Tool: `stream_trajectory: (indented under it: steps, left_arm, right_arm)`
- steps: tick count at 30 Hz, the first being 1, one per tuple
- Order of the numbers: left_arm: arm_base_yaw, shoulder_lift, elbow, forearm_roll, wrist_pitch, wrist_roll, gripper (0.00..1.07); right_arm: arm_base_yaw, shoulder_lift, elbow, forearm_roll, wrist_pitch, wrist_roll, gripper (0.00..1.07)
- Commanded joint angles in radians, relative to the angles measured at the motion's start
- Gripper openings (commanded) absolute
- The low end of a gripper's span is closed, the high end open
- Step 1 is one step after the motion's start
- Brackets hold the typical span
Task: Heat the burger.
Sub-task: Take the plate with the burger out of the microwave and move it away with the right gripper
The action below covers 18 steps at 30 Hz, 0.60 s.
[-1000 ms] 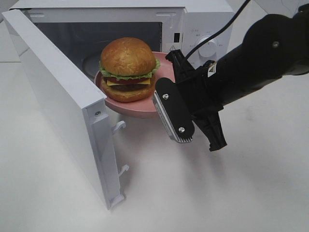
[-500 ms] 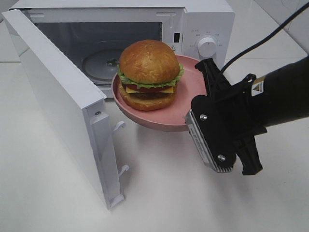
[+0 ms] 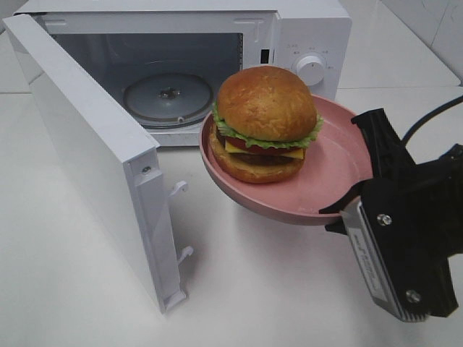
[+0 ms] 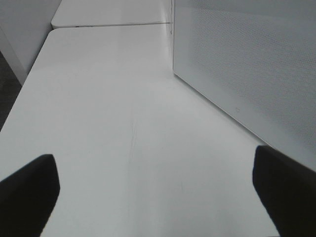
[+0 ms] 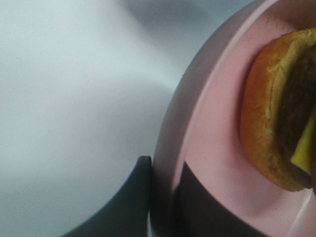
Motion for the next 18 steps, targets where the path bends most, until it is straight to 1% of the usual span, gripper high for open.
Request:
stream_trajectory:
  steps: [1, 2, 4, 7, 9, 12, 14, 17, 18]
  left_arm:
    - [0.001, -0.017, 0.004, -0.001, -0.002, -0.004, 1.0]
    - [0.001, -0.017, 0.004, -0.001, -0.002, -0.004, 1.0]
    - [0.001, -0.017, 0.004, -0.001, -0.002, -0.004, 1.0]
    - [0.001, -0.017, 0.004, -0.001, -0.002, -0.004, 1.0]
    - [0.001, -0.017, 0.004, -0.001, -0.002, -0.004, 1.0]
    - [0.001, -0.017, 0.004, -0.001, -0.002, -0.004, 1.0]
    - [0.001, -0.017, 0.004, -0.001, -0.002, -0.004, 1.0]
    - [0.001, -0.017, 0.004, -0.001, -0.002, -0.004, 1.0]
    - [0.001, -0.017, 0.004, -0.001, -0.002, -0.004, 1.0]
  right_arm:
    - [-0.004, -0.076, 0.011, -0.068, 0.002, 0.08, 0.0]
    - [-0.004, -0.076, 0.011, -0.068, 0.002, 0.08, 0.0]
    - [-0.004, -0.149, 0.024, -0.155, 0.043, 0.182, 0.0]
    - [-0.004, -0.163, 0.024, -0.185, 0.066, 0.208, 0.0]
    - [-0.004, -0.226, 0.024, -0.313, 0.15, 0.346, 0.0]
    - [-0.004, -0.242, 0.024, -0.349, 0.169, 0.386, 0.0]
    - [-0.004, -0.292, 0.024, -0.468, 0.231, 0.531, 0.0]
    - [-0.004, -0.303, 0.024, -0.492, 0.247, 0.566, 0.0]
    - [-0.004, -0.317, 0.024, -0.532, 0.274, 0.632, 0.0]
